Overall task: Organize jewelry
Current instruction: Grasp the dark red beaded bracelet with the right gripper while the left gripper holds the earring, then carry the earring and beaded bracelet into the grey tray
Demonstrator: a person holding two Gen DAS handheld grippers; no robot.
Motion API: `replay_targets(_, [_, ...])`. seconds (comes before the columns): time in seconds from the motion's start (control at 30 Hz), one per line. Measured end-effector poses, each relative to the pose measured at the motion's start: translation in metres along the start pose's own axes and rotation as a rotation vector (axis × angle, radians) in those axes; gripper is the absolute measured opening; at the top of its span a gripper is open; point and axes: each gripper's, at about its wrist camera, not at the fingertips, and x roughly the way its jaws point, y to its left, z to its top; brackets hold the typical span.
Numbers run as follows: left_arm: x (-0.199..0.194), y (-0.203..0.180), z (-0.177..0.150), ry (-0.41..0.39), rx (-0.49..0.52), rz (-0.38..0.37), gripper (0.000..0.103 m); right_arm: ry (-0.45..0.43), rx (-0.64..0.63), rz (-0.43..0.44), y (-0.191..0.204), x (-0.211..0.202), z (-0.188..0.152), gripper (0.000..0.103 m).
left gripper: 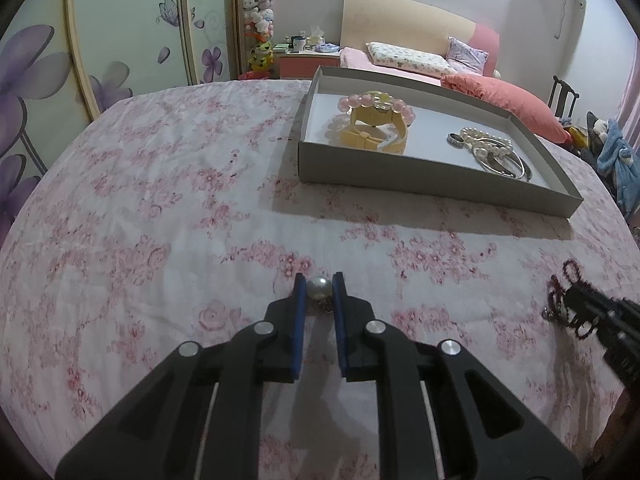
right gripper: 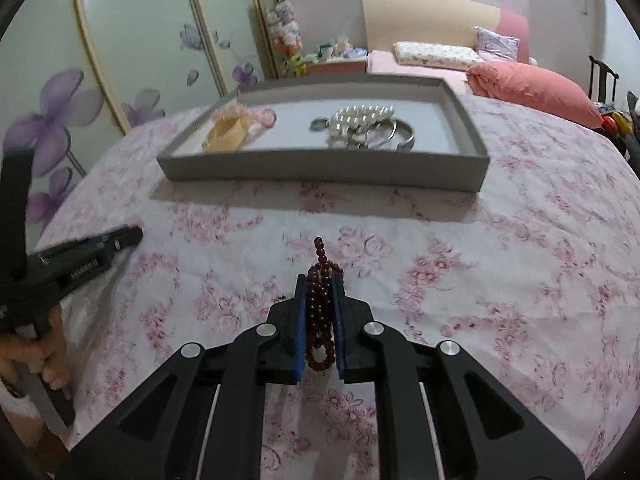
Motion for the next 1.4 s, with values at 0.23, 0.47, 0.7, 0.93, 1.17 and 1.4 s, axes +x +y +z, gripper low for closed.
replay_targets(0.23, [-0.011, -0.007, 0.0, -0.037, 0.013, 0.001, 0.014, -0.087, -0.006, 0.012, 0.009, -0.017, 0.013, 0.012])
replay_targets(0.47, [-0.041, -0.014, 0.008, -0.155, 0.019, 0.002, 0.014, -0.215, 0.0, 0.006, 0.013, -0.041, 0.024, 0.012])
replay_targets(0.7, [-0.081, -0.025, 0.012, -0.327, 0.048, 0.021, 0.014, -0.376, -0.03, -0.011, 0.026, -0.069, 0.028, 0.012])
replay_targets(0.93, [-0.105, -0.039, 0.011, -0.44, 0.09, 0.04, 0.014, -0.479, -0.064, -0.026, 0.035, -0.085, 0.03, 0.012])
replay_targets(1.17, [-0.117, -0.045, 0.009, -0.508, 0.112, 0.055, 0.014, -0.557, -0.075, -0.039, 0.039, -0.097, 0.03, 0.012])
replay_targets(1.4, [-0.12, -0.047, 0.012, -0.535, 0.112, 0.046, 0.014, -0.599, -0.082, -0.048, 0.041, -0.101, 0.035, 0.012])
